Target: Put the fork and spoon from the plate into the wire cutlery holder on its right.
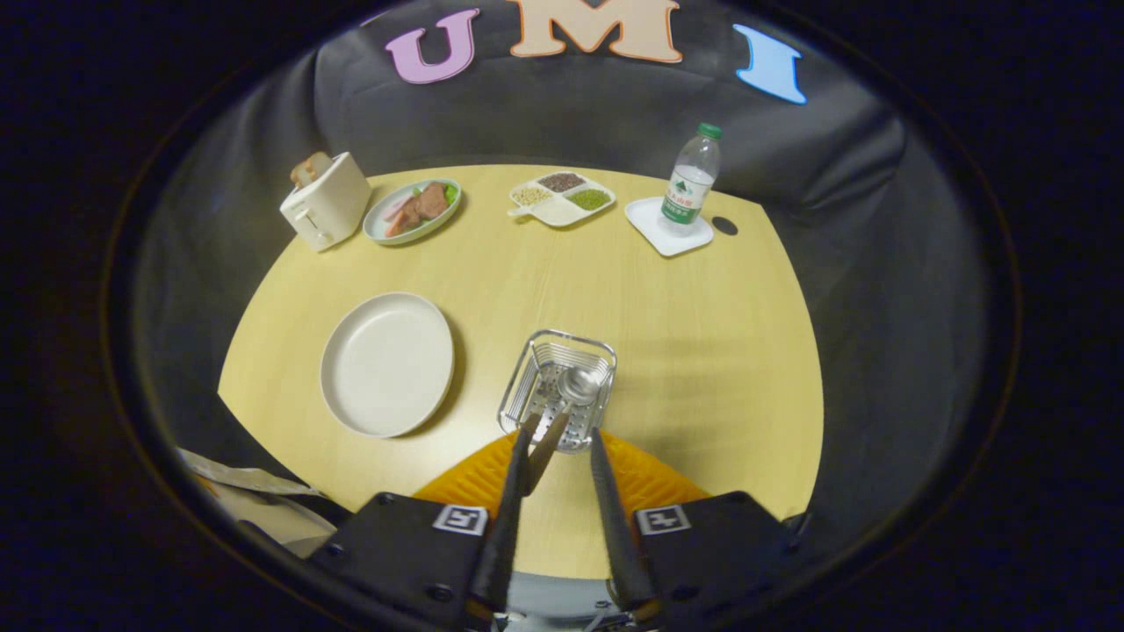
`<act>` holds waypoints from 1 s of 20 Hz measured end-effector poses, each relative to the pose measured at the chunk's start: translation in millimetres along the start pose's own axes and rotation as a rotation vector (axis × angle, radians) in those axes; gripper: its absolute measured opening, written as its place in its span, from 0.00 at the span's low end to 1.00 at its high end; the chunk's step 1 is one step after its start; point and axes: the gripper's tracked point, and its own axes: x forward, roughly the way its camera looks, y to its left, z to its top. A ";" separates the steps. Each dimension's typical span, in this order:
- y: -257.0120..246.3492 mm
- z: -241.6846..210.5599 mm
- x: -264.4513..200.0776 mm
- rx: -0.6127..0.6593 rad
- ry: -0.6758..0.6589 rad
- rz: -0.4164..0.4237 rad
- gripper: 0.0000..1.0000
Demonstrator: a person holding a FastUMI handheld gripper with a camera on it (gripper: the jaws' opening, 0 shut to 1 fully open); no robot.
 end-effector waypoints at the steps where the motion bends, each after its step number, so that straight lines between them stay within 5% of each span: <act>1: 1.4 -0.1 -1.4 0.002 -0.010 0.003 0.57; 6: 9.4 8.1 -12.3 0.040 -0.090 -0.005 1.00; 20: 53.2 55.4 -103.1 0.038 -0.584 -0.060 1.00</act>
